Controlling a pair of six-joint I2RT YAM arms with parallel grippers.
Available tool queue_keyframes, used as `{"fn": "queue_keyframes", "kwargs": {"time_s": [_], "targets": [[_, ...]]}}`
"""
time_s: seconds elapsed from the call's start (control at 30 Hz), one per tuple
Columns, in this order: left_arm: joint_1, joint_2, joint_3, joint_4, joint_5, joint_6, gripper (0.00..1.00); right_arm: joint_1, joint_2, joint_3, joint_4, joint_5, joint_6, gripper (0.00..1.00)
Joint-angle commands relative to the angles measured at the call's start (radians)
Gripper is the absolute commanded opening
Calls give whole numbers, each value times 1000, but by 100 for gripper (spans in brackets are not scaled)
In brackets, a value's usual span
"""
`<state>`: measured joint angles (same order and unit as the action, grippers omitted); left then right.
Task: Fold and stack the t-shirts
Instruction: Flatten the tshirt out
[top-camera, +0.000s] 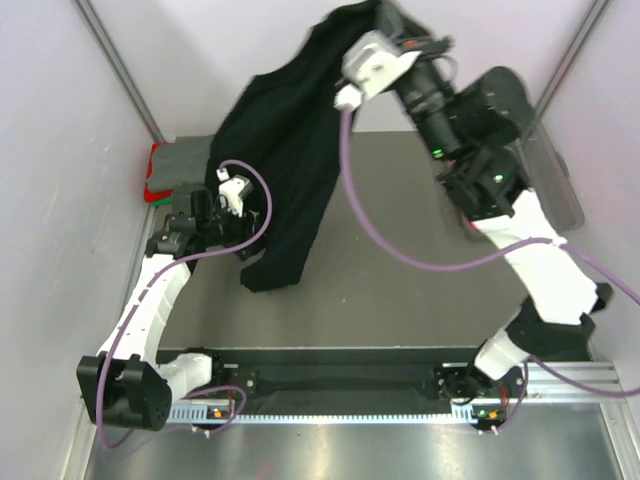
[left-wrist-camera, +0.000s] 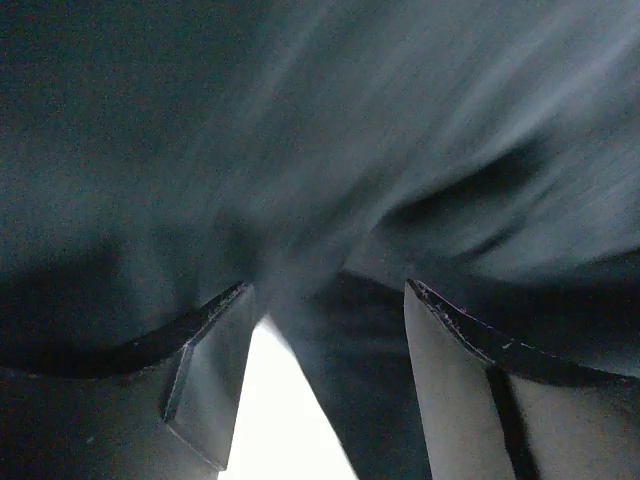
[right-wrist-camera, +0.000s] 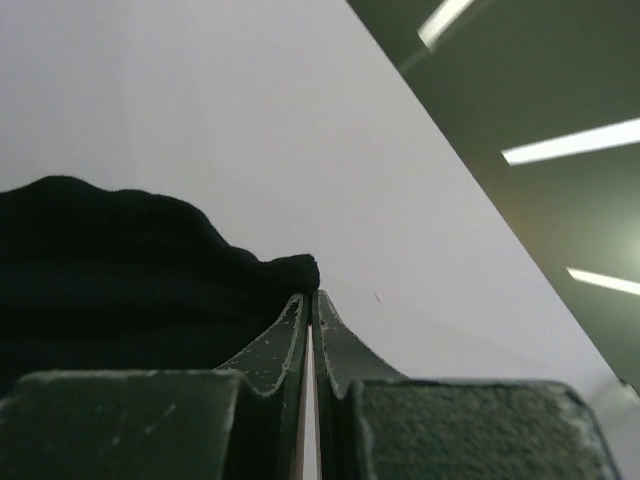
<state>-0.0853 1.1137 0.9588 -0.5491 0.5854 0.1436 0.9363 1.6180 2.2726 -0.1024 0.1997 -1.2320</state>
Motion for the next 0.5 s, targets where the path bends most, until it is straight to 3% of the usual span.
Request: {"fn": "queue_keyframes", "kwargs": {"time_s": [0.0, 0.13, 0.23, 0.4, 0.47], "targets": [[4, -8, 0, 54, -6, -9, 66, -179, -115, -129, 119, 66, 14, 0], [4, -8, 4, 43, 2, -3, 66, -339, -141, -448, 119, 101, 23, 0], [4, -9, -2, 31, -1, 4, 66, -447, -167, -701, 210, 83, 25, 0], [2, 49, -23, 25, -50, 30, 70, -467, -262, -1031, 242, 87, 86, 0], [2, 96, -12, 15, -50, 42, 71, -465, -285, -1085, 242, 92, 130, 0]]}}
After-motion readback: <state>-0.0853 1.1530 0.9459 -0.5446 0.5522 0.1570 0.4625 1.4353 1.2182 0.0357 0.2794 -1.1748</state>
